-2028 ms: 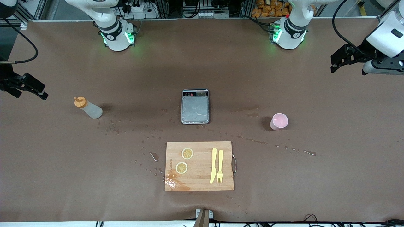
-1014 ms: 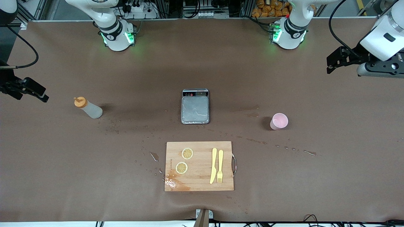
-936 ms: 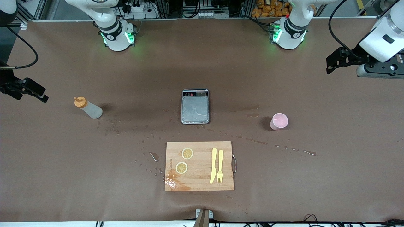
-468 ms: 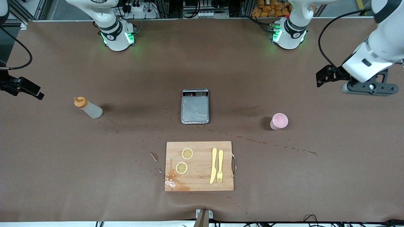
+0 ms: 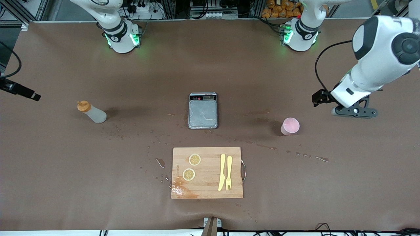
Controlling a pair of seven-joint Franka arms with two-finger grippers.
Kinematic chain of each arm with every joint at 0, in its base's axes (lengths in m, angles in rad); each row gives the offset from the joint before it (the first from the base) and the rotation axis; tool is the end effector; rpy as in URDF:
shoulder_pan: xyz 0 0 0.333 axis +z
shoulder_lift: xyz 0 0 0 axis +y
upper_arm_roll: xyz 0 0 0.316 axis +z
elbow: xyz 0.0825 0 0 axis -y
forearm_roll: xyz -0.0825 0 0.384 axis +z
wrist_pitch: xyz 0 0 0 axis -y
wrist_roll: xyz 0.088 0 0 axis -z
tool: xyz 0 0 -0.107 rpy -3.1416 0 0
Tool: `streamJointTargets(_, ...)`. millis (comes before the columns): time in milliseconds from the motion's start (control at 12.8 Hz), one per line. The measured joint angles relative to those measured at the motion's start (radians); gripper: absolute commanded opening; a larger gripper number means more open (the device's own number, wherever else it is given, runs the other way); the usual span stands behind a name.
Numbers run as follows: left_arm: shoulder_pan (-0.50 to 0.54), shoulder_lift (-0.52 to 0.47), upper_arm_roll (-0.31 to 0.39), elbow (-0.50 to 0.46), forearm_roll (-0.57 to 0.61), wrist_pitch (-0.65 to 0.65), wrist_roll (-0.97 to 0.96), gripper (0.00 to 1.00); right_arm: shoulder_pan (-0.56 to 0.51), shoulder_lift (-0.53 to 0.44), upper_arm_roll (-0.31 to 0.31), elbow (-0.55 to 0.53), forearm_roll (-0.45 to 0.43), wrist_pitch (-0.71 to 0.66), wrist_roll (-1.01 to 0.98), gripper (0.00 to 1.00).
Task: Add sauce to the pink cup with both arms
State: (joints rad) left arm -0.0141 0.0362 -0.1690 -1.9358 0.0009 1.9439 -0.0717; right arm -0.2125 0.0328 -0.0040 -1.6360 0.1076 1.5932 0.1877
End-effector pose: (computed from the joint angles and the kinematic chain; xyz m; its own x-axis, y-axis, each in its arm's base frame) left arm 0.5552 -0.1019 0.4627 0.9934 -0.1115 -0.0279 -0.1114 -0.9938 0.0033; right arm 0.5521 -0.1098 0.5779 0.9145 -0.3935 -0.0942 -0.4015 -0.9113 -0.0907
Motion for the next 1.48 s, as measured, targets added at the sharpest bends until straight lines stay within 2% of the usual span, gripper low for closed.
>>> streamJointTargets(312, 0.001, 0.100, 0.000, -0.016, 0.000, 0.088, 0.000, 1.00, -0.064, 0.041, -0.002, 0.000, 0.036, -0.018, 0.123, 1.00)
streamJointTargets(624, 0.002, 0.208, 0.001, -0.019, 0.000, 0.176, 0.000, 1.00, -0.148, 0.101, -0.003, -0.001, 0.109, -0.049, 0.290, 1.00)
streamJointTargets(1014, 0.002, 0.314, 0.000, -0.022, 0.000, 0.251, 0.000, 1.00, -0.257, 0.204, -0.004, -0.003, 0.302, -0.147, 0.418, 1.00)
streamJointTargets(1482, -0.003, 0.390, -0.004, -0.051, 0.000, 0.289, 0.000, 1.00, -0.319, 0.358, -0.004, -0.007, 0.413, -0.214, 0.545, 1.00)
